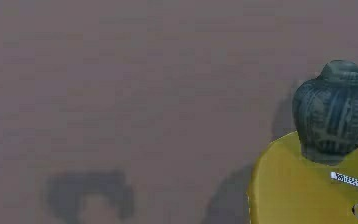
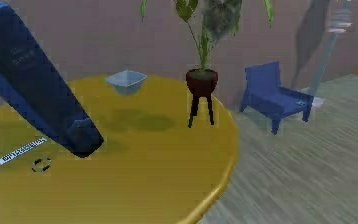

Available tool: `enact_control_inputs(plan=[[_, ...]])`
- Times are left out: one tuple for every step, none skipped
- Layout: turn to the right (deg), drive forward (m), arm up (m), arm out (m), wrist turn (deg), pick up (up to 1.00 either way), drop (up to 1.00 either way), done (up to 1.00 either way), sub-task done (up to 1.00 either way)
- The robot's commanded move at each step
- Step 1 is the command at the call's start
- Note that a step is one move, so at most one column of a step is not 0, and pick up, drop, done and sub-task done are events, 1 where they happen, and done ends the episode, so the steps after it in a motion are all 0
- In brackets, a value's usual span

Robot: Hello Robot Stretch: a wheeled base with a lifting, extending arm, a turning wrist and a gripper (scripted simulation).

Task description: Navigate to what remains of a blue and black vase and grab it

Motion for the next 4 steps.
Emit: enact_control_inputs(plan=[[-45.0, 0.0, 0.0, 0.0, 0.0, 0.0, 0.0, 0.0, 0.0], [36.0, 0.0, 0.0, 0.0, 0.0, 0.0, 0.0, 0.0, 0.0], [0.0, 0.15, 0.0, 0.0, 0.0, 0.0, 0.0, 0.0, 0.0], [-30.0, 0.0, 0.0, 0.0, 0.0, 0.0, 0.0, 0.0, 0.0]])
